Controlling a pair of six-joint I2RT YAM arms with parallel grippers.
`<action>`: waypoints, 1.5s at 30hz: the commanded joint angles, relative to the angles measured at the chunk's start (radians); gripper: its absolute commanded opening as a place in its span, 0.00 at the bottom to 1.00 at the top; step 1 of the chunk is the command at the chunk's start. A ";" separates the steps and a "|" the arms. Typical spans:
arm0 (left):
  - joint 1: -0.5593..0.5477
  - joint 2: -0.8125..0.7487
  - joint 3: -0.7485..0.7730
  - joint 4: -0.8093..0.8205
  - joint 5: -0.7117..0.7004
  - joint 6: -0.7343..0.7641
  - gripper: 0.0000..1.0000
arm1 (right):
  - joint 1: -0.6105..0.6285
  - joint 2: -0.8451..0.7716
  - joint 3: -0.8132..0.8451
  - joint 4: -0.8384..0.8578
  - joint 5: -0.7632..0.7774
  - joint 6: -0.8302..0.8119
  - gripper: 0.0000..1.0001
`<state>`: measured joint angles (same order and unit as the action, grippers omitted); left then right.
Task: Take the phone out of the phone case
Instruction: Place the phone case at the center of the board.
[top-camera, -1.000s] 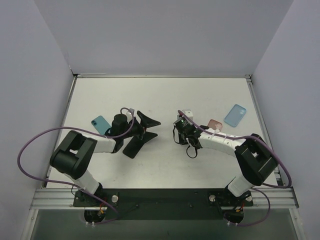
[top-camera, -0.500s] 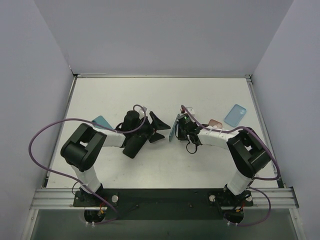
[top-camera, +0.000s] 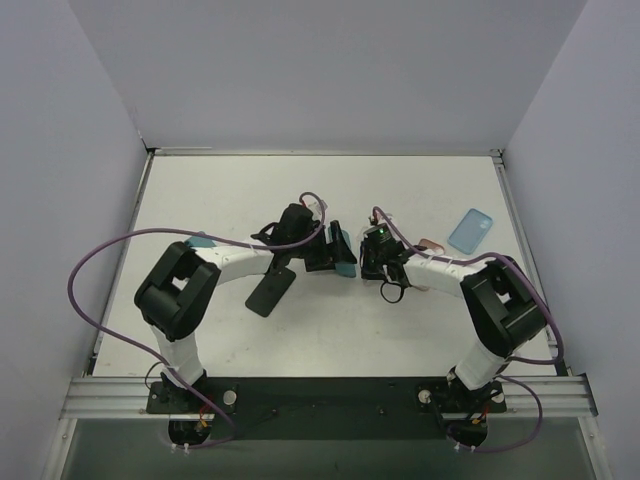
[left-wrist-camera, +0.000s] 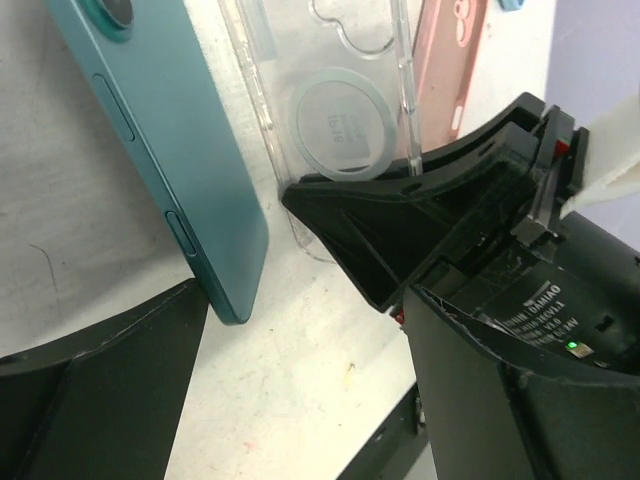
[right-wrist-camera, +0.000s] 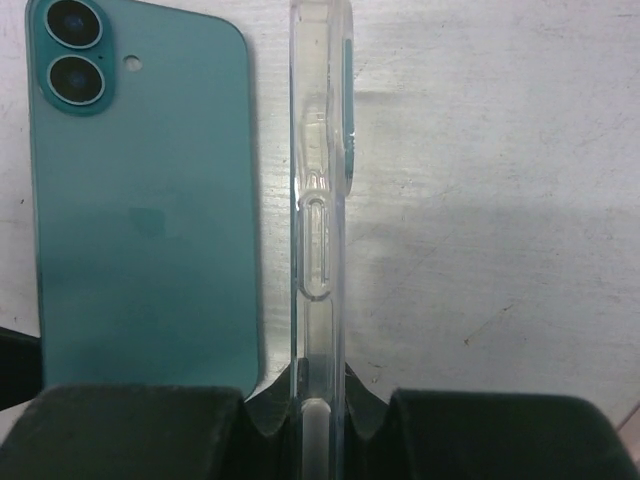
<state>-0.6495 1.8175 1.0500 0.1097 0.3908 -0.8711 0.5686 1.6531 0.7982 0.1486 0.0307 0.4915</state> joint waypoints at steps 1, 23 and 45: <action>-0.002 0.022 0.062 -0.098 -0.064 0.121 0.89 | -0.015 -0.030 -0.033 -0.135 -0.025 -0.014 0.06; 0.002 -0.055 0.079 -0.108 -0.121 0.070 0.66 | -0.328 -0.217 -0.027 -0.089 -0.325 0.124 0.00; 0.074 -0.287 0.064 -0.249 -0.133 0.098 0.72 | -0.394 -0.056 0.125 -0.287 -0.272 0.165 0.76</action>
<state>-0.5861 1.5898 1.0714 -0.0952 0.2680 -0.8024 0.1818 1.6718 0.9272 -0.0109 -0.3168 0.6956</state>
